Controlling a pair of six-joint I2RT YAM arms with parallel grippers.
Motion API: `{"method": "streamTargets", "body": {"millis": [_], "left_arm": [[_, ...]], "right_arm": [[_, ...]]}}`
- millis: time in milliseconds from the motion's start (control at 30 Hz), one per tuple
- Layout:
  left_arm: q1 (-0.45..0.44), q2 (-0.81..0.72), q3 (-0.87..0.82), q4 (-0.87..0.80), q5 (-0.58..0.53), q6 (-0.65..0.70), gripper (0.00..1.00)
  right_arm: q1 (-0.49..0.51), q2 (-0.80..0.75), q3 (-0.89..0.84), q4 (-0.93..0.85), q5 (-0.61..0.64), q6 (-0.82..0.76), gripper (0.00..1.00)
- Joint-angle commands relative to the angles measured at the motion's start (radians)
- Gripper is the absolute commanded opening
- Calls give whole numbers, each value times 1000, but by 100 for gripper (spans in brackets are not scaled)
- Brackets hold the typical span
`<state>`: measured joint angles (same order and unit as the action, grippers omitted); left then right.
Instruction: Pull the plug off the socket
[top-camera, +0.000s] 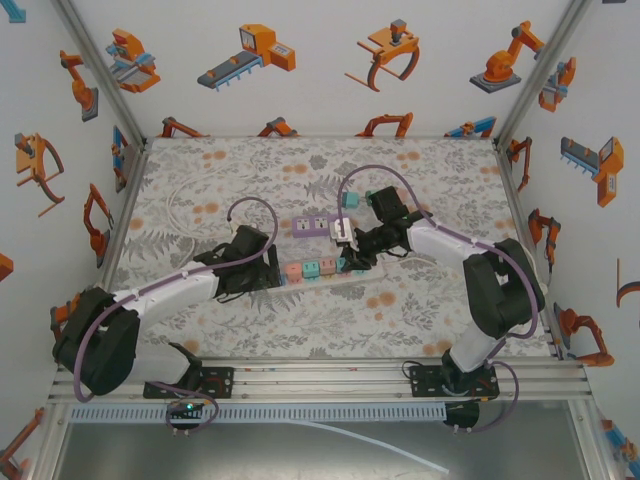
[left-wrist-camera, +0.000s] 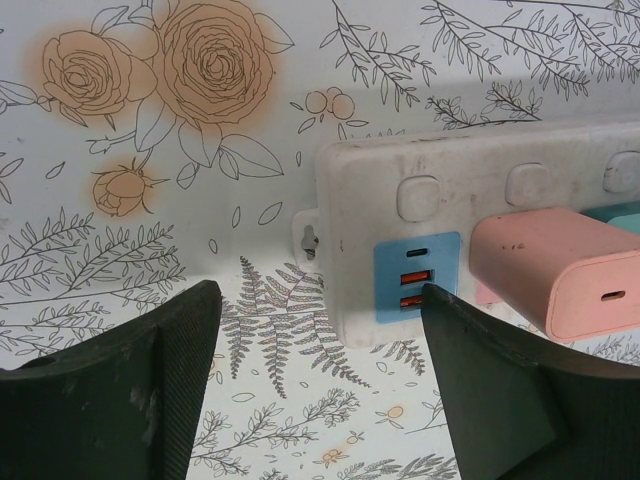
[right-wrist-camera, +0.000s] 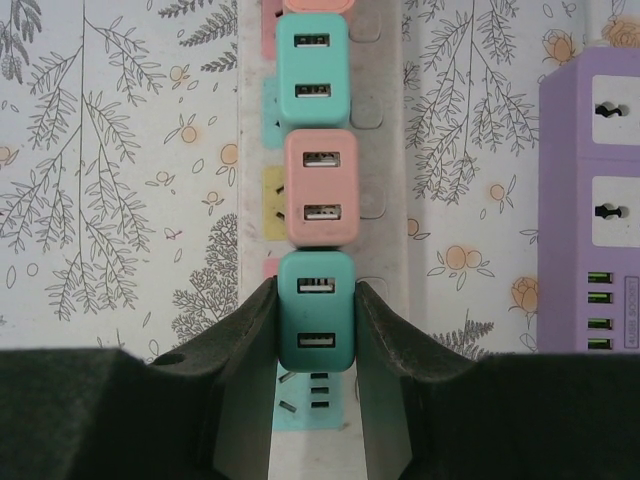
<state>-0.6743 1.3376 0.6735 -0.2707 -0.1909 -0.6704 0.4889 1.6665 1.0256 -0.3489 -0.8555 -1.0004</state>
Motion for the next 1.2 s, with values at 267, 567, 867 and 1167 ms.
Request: {"method": "streamTargets", "body": {"millis": [267,567,867,1167], "left_arm": [[-9,46,-25,-99,-83,2,75],[-37,61,17,-177,-159,36,75],[-62,102,46,-211,-198,50,75],[-79,152,66,-203,-197,72,75]], "right_arm": [[-3,-20,35,94,-137,108,14],[-3,-49,4,142,-54,134,15],[-18,-63,-7,200,-77,262,14],[-13,-98,-35,207,-67,277,11]]}}
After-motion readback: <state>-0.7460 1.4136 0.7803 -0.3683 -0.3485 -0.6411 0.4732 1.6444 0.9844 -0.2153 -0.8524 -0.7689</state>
